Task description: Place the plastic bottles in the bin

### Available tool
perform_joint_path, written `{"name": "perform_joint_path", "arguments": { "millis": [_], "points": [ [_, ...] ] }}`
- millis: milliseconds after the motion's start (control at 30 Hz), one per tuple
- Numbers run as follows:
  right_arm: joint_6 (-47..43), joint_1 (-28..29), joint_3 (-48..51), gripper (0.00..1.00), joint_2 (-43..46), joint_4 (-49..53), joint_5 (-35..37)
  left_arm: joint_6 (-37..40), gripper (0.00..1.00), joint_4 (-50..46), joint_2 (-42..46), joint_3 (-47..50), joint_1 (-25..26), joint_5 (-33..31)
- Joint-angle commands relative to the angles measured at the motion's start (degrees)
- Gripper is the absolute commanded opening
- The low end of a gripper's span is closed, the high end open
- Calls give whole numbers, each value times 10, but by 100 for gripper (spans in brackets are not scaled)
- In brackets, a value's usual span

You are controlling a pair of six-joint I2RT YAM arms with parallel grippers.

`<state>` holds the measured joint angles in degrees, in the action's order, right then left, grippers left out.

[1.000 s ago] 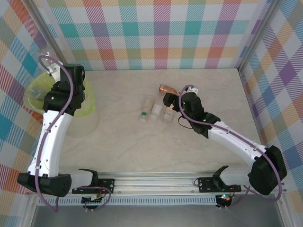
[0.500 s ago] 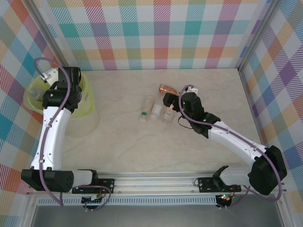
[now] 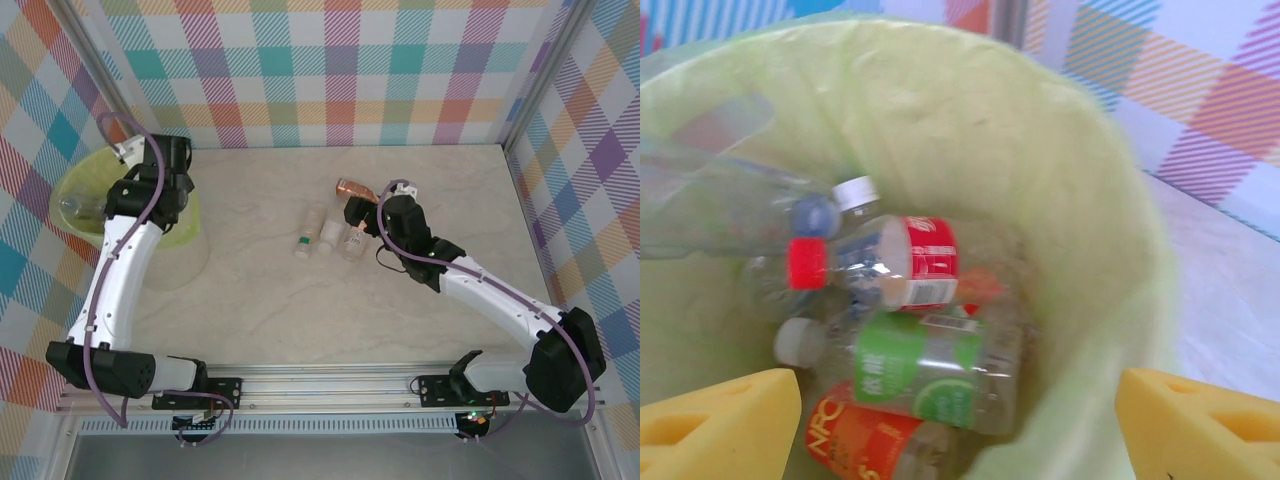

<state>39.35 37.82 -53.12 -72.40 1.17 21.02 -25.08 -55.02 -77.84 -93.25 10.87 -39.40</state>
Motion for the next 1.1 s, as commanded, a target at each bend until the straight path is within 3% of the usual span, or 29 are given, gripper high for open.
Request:
{"name": "perform_joint_path", "arguments": {
  "millis": [0,200,400,533,633,1067],
  "points": [
    [-11,-4,-14,100,-8,-6,-6,20,81,-9,-33,-50,54,-30],
    [-16,-4,-18,100,-16,-6,-8,43,79,45,-71,-74,161,43],
    [-30,-9,-16,100,-27,10,-2,62,77,142,-81,-29,224,132],
    [-32,-17,-15,100,-40,40,1,82,78,248,-53,65,230,290],
    [-29,-23,-11,100,-55,70,2,74,80,303,-25,122,230,361],
    [4,-30,-52,98,-208,94,-67,-10,82,424,17,217,196,545]
  ]
}}
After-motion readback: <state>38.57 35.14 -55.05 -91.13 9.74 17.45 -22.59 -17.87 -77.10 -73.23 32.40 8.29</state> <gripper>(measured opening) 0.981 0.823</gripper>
